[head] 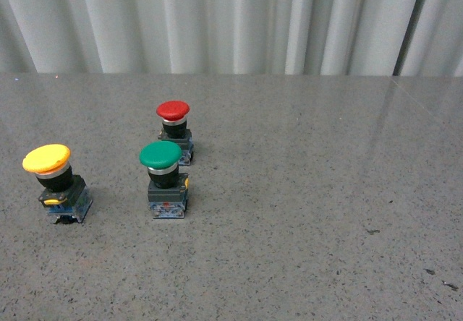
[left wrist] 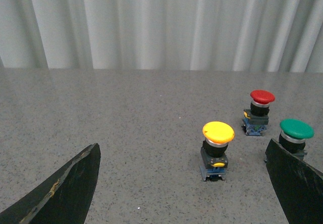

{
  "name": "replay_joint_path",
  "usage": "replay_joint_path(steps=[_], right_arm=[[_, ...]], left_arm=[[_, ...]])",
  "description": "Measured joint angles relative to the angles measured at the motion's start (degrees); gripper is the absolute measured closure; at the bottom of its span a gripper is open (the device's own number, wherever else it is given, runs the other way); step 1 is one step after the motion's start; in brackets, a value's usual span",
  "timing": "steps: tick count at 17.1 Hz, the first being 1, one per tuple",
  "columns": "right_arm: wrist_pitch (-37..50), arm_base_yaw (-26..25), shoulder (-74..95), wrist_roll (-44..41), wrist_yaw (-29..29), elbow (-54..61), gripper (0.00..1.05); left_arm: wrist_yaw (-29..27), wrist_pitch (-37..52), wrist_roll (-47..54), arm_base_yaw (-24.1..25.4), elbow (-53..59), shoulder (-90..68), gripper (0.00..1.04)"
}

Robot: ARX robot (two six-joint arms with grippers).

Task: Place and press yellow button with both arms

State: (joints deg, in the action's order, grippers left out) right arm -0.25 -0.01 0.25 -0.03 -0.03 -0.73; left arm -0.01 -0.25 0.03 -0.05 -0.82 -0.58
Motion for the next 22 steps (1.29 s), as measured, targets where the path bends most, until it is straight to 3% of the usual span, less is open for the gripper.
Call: replay_joint_path(steps=[19, 21, 22], right_arm=[[0.0, 0.0, 0.0, 0.0, 0.0, 0.0, 0.07], [0.0, 0.0, 0.0, 0.1, 0.1, 0.0, 0.07], [0.0, 0.0, 0.0, 0.0, 0.0, 0.0, 0.07]], left_arm=[[0.0, 0.0, 0.0, 0.0, 0.0, 0.0, 0.07], [-13.7, -14.3, -1.1, -6.5, -6.3, -9.6, 0.07], [-17.1, -12.8, -1.2, -8.5, -8.7, -15.3, 0.07]])
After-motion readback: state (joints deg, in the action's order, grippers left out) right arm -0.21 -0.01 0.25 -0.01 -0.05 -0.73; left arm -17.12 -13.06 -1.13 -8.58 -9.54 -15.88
